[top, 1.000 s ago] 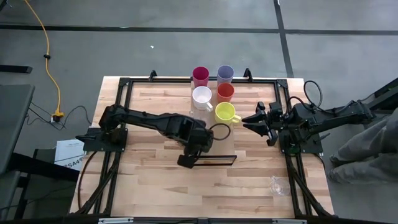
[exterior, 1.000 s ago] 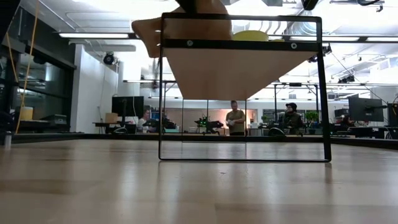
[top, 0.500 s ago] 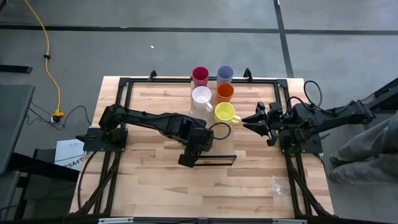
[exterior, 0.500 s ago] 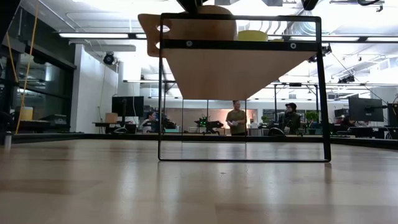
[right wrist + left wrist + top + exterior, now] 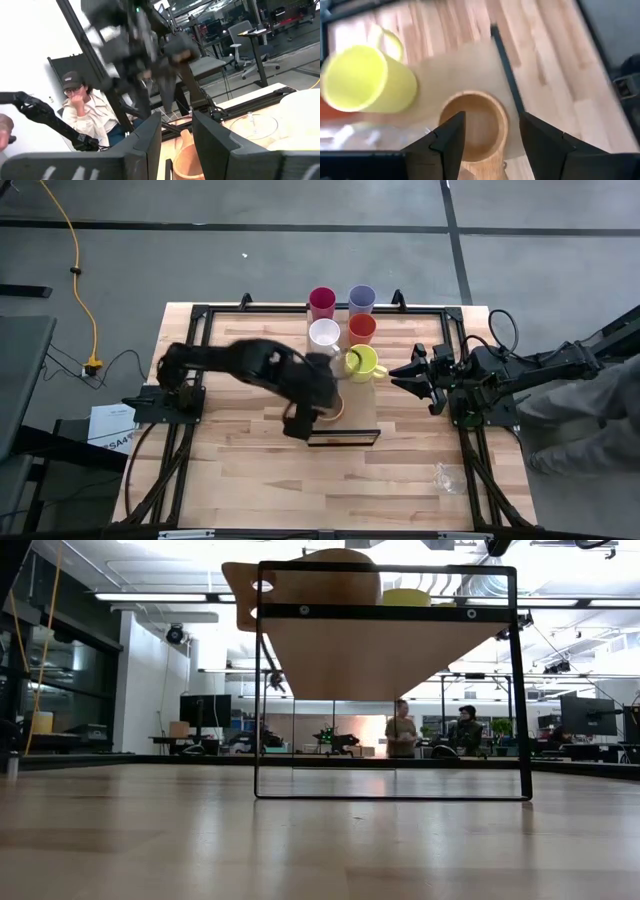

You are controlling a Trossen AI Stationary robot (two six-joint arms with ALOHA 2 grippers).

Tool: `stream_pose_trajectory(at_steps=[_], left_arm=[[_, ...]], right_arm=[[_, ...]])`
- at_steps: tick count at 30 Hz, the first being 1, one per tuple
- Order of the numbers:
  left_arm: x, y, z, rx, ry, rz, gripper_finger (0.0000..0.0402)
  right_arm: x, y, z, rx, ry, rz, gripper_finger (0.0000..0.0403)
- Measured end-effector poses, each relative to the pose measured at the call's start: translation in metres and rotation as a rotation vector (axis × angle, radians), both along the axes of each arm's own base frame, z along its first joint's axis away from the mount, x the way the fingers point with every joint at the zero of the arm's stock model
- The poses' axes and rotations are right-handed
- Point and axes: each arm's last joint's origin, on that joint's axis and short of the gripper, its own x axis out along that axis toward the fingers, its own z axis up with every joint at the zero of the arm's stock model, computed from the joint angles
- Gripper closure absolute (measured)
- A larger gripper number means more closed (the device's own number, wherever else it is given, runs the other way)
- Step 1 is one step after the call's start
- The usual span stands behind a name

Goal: Stack small to large cups/mugs on shelf
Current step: Put the transparent cup on the shelf

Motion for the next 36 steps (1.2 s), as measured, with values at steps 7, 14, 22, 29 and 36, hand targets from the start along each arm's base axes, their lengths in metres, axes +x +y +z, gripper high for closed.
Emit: stream_pose_trajectory(at_steps=[7, 14, 22, 29, 36], left_arm=[[-0.043, 0.030, 0.051, -0.138, -0.224, 0.104, 0.0227], [-0.099, 0.053, 0.056, -0.242, -0.540, 0.215, 0.0227], [-0.182, 0.053, 0.004, -0.357, -0.958, 0.344, 0.0227], [-0.236, 0.048, -0.044, -0.467, -1.150, 0.356, 0.0227], [-0.255, 0.046, -0.073, -0.466, -1.148, 0.375, 0.0227]], right_arm=[[0.000, 0.000, -0.001, 0.006, 0.009, 0.001, 0.0302], [0.000, 0.000, -0.002, 0.006, 0.026, 0.002, 0.0302], [0.000, -0.001, -0.002, -0.032, 0.016, -0.053, 0.0302], [-0.001, -0.006, 0.005, -0.088, -0.040, -0.218, 0.0302], [-0.003, -0.012, 0.022, -0.148, 0.021, -0.264, 0.0302]])
